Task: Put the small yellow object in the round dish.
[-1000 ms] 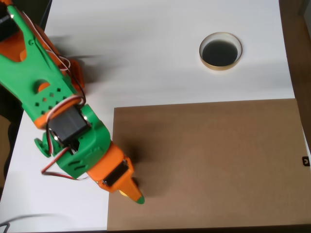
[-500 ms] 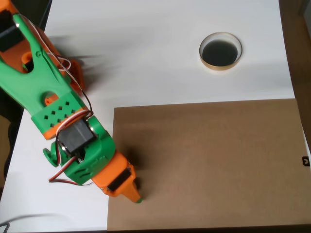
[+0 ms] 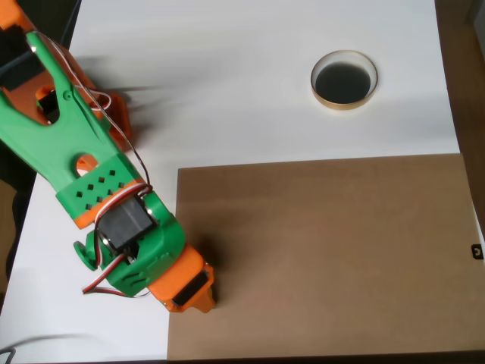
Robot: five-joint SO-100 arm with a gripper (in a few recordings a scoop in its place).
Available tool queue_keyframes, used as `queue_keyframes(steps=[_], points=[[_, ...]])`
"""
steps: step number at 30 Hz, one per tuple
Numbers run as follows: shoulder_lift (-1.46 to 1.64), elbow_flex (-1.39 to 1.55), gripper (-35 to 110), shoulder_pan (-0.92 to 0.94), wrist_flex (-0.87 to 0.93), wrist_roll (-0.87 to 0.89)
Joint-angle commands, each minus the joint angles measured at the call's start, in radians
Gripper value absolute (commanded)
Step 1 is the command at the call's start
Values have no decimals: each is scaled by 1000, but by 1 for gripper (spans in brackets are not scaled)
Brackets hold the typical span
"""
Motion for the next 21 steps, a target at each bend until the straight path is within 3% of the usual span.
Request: queue_keyframes(steps=[1,12,21], points=[[21,-71,2,12,12,-15],[11,-285,0,-23,172,-86],[11,-399,0,-199,270,-107]])
